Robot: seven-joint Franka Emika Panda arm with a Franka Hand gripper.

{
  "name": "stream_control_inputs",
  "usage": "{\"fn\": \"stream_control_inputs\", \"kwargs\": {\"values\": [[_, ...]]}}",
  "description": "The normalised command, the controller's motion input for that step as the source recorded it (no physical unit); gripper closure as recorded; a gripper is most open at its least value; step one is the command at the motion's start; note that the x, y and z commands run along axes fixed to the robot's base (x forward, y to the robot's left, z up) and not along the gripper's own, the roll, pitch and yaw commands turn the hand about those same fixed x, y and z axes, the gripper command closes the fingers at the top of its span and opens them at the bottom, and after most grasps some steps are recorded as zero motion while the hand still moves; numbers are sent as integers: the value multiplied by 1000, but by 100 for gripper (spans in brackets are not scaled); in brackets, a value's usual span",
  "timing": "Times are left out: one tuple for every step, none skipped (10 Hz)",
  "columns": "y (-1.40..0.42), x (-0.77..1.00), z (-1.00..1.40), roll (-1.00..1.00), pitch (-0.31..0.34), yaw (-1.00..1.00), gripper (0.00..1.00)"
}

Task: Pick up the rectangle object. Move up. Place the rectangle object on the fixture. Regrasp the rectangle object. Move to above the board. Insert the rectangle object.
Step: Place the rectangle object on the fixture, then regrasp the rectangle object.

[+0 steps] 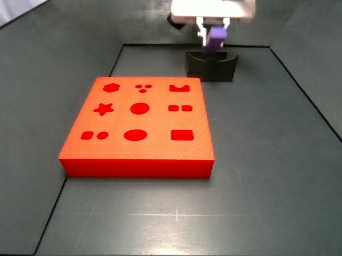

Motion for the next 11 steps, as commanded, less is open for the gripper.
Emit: {"fn": "stream_control_inputs", "kwargs": {"values": [[96, 137, -672, -136, -26, -149, 100], [73, 108, -434, -127, -44, -119, 100], [62, 99, -322, -120, -49, -103, 100], [-500, 0, -167, 0, 0, 0, 100], [0, 0, 0, 0, 0, 0, 0], [0, 0, 1000, -39, -48, -71, 0], [-1, -3, 1000, -39, -46, -68, 0], [5, -22, 1000, -20, -36, -41, 0], [-1, -32, 1000, 22, -25, 0, 0], [1, -36, 1000, 34, -16, 10, 0], [2, -40, 933, 40, 1, 19, 0]]}}
